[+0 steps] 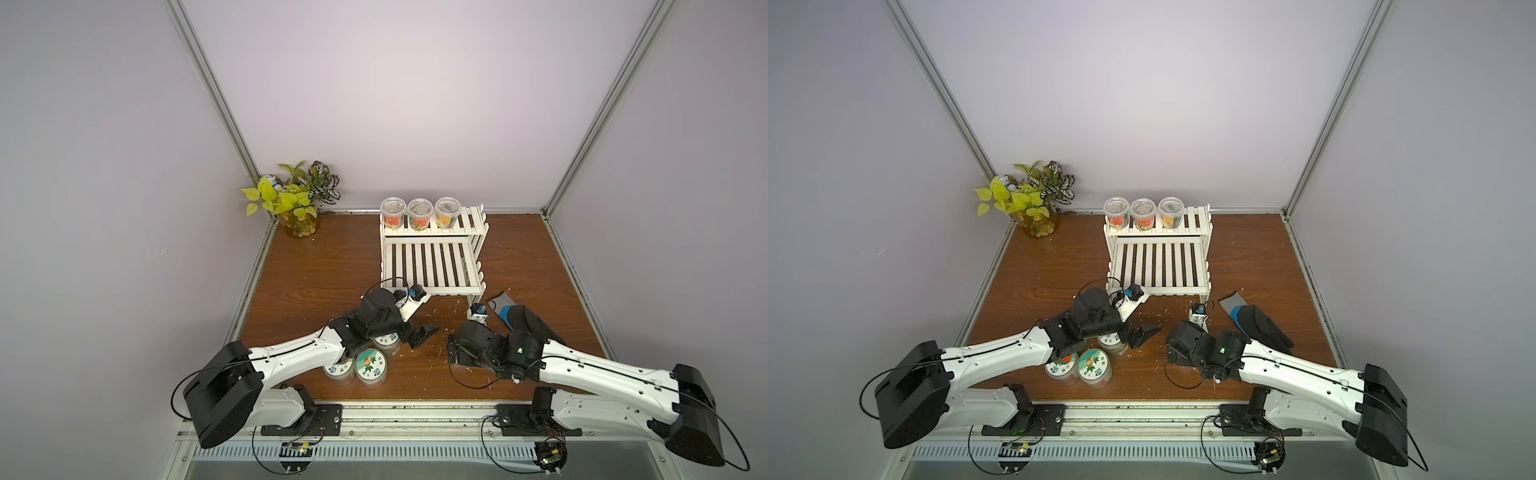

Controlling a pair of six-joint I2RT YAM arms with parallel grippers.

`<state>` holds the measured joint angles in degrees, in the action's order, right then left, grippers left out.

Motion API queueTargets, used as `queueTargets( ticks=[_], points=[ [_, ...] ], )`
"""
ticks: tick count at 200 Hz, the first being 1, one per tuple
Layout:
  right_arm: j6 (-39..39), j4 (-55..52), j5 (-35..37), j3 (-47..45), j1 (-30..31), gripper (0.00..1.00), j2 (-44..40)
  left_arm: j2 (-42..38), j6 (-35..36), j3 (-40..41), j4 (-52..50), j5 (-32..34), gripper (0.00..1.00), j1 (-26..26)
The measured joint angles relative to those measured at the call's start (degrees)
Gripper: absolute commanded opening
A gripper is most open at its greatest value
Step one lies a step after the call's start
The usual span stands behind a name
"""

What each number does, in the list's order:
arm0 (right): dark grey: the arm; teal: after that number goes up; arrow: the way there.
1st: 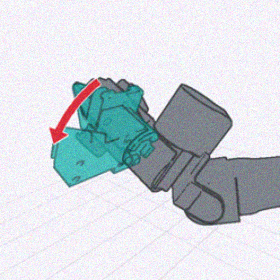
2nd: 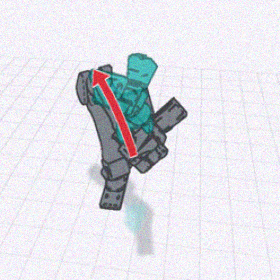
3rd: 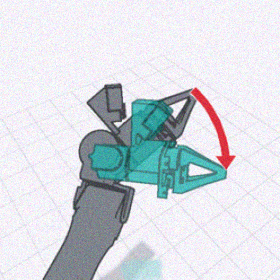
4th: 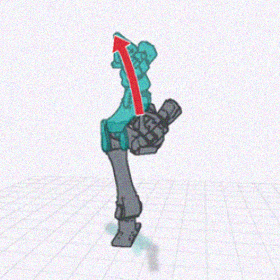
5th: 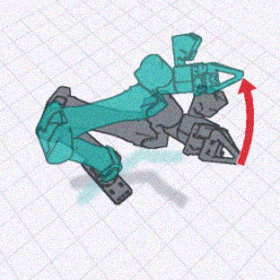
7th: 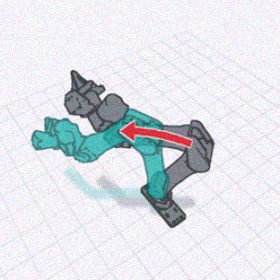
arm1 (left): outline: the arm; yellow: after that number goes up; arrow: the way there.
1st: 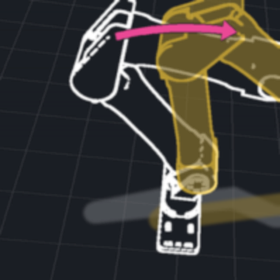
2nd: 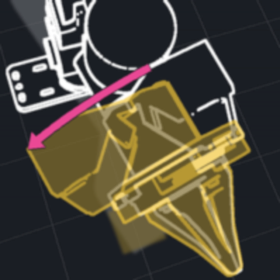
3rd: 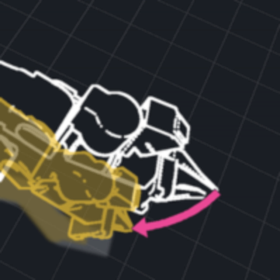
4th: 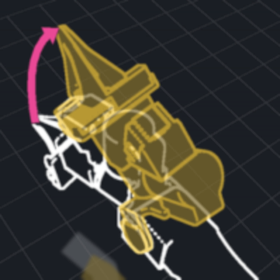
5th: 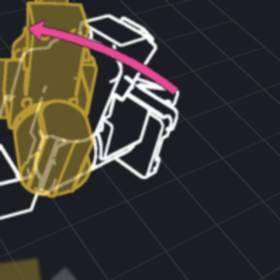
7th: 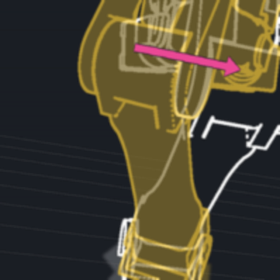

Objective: Place the seed container on the shelf
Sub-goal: Pick up the seed jar at the center of the board.

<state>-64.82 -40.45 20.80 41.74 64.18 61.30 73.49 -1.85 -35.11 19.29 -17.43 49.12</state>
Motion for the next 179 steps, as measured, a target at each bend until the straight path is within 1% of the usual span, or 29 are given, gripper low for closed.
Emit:
queueTargets(
  ticks=[36,130,179],
  points=[
    [-2.1,-0.1,0.9,-0.6,0.0,0.99,0.2,0.0,0.8,1.4,1.6,-0.8,1.0,0.0],
    [-1.1,0.4,-0.3,-1.2,-0.7,0.97,1.6,1.1,1.3,1.3,3.1,-2.0,0.99,0.0],
    [0.0,0.7,-1.5,-1.3,-1.7,0.92,2.8,0.1,2.4,1.3,1.8,-2.0,1.0,0.0]
  ],
)
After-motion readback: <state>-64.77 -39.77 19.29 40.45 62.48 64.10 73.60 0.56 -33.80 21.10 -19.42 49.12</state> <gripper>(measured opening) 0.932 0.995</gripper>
